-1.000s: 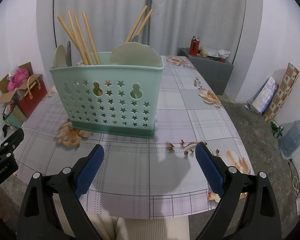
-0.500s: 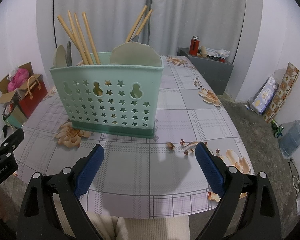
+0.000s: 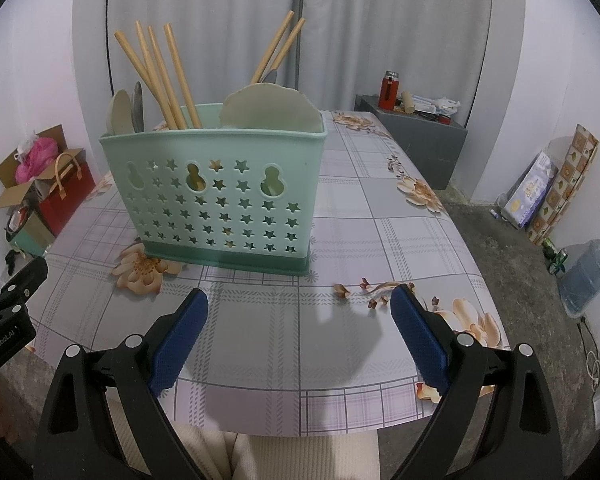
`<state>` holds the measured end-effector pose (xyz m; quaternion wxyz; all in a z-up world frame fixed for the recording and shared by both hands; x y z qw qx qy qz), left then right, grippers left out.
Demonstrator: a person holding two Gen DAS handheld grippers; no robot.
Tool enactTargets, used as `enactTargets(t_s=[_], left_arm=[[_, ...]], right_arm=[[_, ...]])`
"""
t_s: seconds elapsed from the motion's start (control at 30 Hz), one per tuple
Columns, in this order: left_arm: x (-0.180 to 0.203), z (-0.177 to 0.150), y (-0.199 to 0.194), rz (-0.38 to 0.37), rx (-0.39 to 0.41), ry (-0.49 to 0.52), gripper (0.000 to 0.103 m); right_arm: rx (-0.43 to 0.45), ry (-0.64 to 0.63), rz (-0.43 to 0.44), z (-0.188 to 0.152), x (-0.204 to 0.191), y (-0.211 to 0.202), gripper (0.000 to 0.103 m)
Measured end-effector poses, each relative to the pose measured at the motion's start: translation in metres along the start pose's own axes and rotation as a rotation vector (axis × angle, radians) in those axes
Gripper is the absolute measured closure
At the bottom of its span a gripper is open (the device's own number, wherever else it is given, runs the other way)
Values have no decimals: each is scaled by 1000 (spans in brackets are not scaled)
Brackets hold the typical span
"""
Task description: Organize utensils
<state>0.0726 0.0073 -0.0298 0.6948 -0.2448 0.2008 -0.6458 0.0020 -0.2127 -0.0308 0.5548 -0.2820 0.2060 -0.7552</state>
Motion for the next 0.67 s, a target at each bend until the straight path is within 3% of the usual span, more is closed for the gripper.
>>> enactTargets(t_s=[0.67], left_arm=[[0,-1,-2,3,-8,-12,11]], right_arm=[[1,2,2,1,-1,-1,13]])
Point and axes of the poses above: each gripper's, at about its wrist camera, not at the fingertips, and y roughly the way its jaws point, x to its right, z to its top, the point moved 10 cm from there along y, roughly the way its jaws point, and after that the axes turned 7 degrees about -y, right-handed, at the moved point
